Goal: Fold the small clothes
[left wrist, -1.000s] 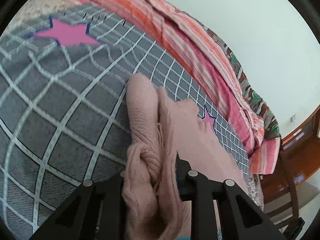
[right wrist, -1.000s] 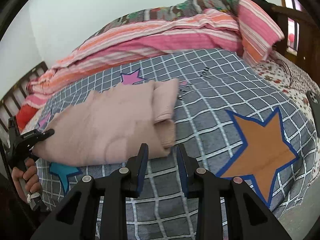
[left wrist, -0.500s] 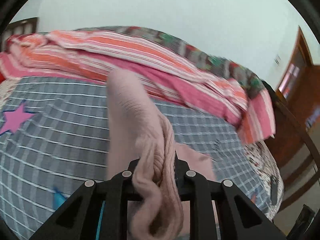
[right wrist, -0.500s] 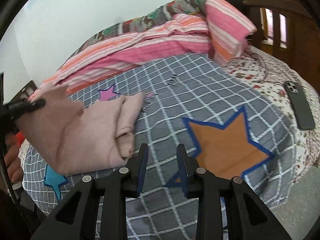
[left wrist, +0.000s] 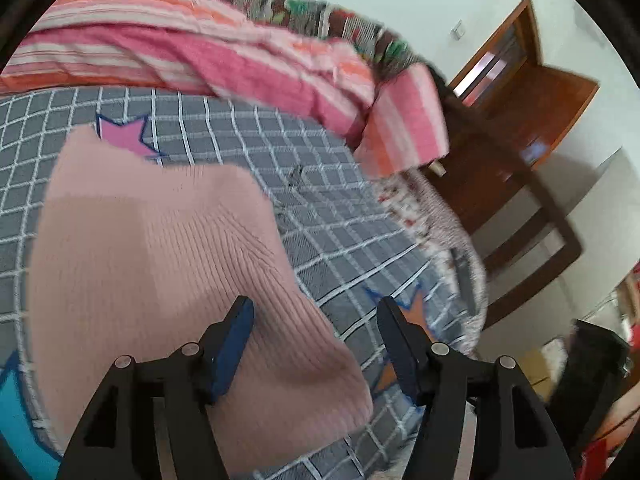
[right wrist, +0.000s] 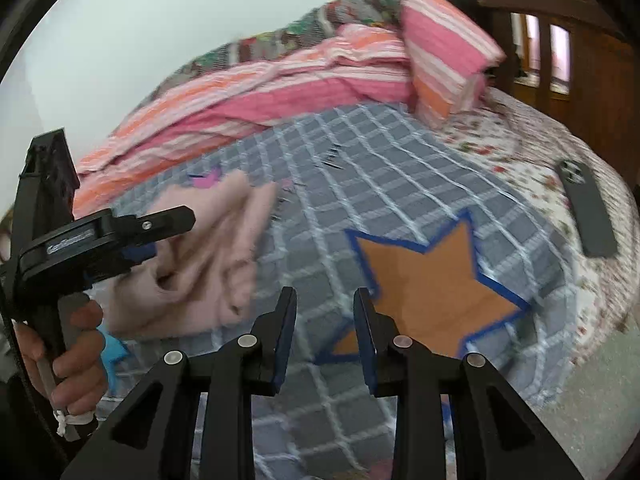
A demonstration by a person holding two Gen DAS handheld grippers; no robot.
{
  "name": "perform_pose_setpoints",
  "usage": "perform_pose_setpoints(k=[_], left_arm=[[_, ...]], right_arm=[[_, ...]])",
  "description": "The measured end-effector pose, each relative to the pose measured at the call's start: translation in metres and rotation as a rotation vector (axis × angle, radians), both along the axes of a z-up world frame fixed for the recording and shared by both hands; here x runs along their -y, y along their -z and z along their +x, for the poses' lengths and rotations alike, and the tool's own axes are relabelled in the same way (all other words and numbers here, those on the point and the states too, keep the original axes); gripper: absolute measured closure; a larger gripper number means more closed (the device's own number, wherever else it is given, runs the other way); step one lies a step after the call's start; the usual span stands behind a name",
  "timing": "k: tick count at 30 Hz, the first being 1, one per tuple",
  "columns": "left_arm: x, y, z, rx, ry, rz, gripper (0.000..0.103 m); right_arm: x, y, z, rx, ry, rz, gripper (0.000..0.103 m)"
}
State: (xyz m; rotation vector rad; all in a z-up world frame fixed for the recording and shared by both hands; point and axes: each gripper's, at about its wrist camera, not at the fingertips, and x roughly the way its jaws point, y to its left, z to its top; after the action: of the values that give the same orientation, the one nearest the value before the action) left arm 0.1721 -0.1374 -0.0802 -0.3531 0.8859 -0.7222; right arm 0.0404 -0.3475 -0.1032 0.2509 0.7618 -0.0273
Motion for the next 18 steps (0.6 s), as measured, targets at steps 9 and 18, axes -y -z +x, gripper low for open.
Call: perform_pose_setpoints(k=[9,18], left_arm=[[-0.110,-0.004,-0.006,0.035,-0.214,0.042,0.038],[-0.160,0.037,0.005,-0.073,-0.295,0.009,0.038]], right_arm=[[-0.052,-0.005,0.062,0.051,-0.186,0.224,0.044],[-0.085,0.045,0.120,-0.114,-0.170,0.294,0.071]])
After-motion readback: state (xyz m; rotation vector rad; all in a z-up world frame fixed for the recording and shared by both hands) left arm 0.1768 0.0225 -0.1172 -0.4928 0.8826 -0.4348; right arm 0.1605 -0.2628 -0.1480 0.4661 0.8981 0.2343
